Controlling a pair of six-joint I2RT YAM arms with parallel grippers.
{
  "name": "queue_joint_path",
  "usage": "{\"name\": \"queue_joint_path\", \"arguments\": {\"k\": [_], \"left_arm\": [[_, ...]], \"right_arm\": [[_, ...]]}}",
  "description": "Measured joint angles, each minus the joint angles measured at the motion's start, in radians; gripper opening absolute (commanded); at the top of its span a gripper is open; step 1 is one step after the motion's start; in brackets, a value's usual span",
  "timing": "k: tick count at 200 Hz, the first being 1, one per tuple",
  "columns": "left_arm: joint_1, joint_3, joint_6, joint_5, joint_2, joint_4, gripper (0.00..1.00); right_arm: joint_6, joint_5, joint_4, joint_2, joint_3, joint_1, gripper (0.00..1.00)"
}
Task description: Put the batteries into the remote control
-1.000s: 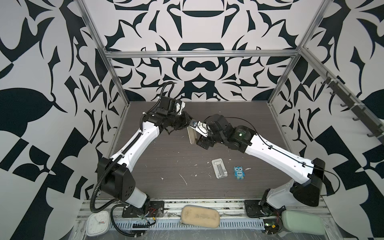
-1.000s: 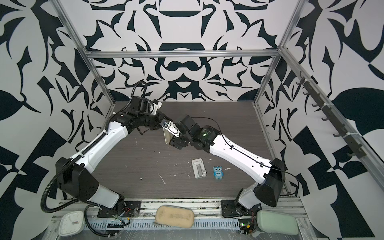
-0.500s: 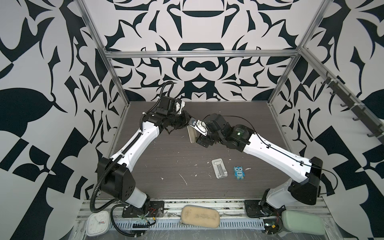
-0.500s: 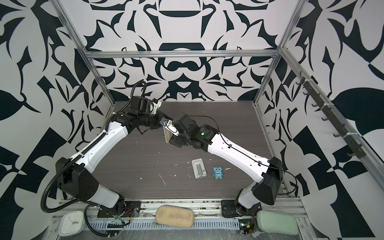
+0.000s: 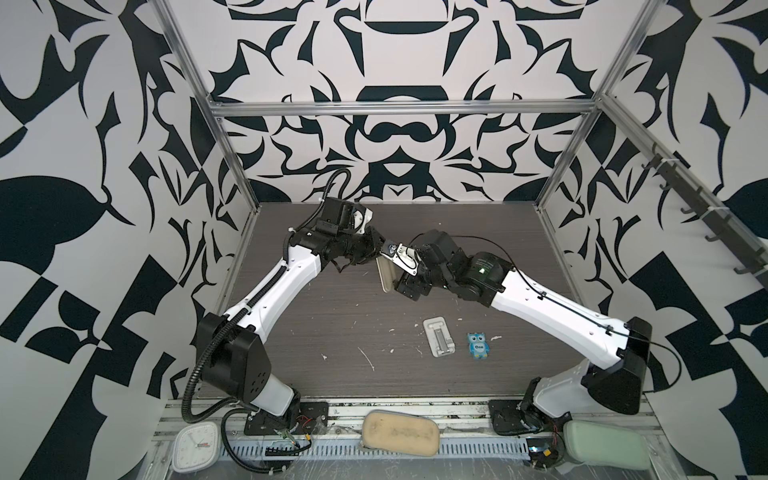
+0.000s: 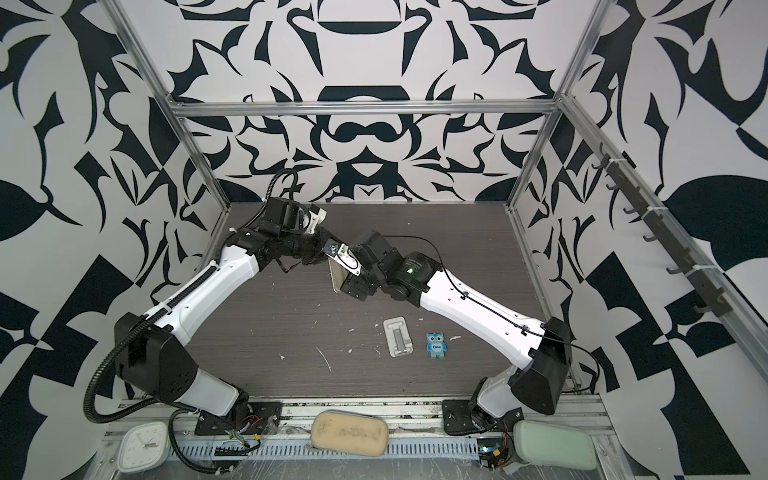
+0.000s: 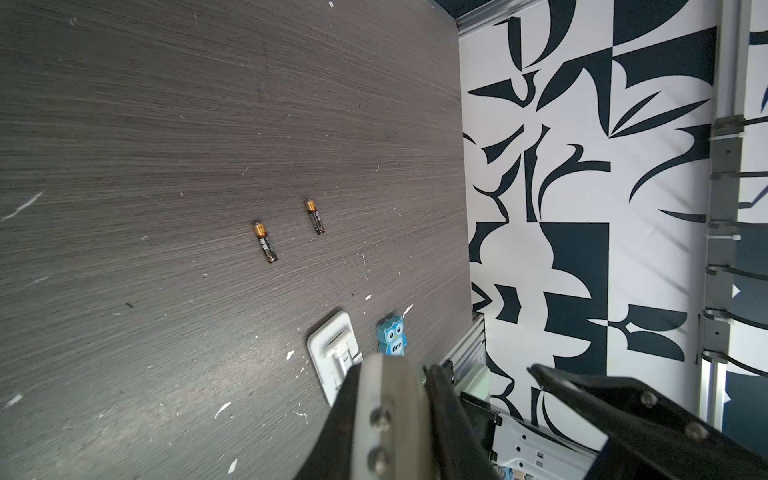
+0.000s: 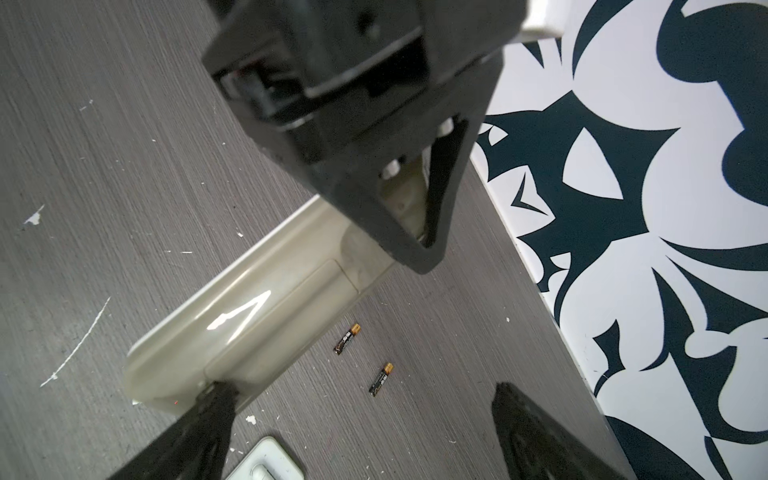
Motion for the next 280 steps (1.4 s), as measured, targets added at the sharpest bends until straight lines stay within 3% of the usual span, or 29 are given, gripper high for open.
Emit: {"name": "queue_joint_path", "arguments": {"k": [106, 280], "left_arm": [[0.0, -0.083, -0.023, 0.162, -0.014, 0.086, 0.04], [0.0, -0.197, -0.069, 0.346, -0.053, 0.212, 0.03]], "right_arm": [[0.05, -0.143, 0.045, -0.088, -0.093, -0.004, 1.0], [0.001, -0.21, 0.129, -0.184, -0.197, 0.003, 1.0]]}}
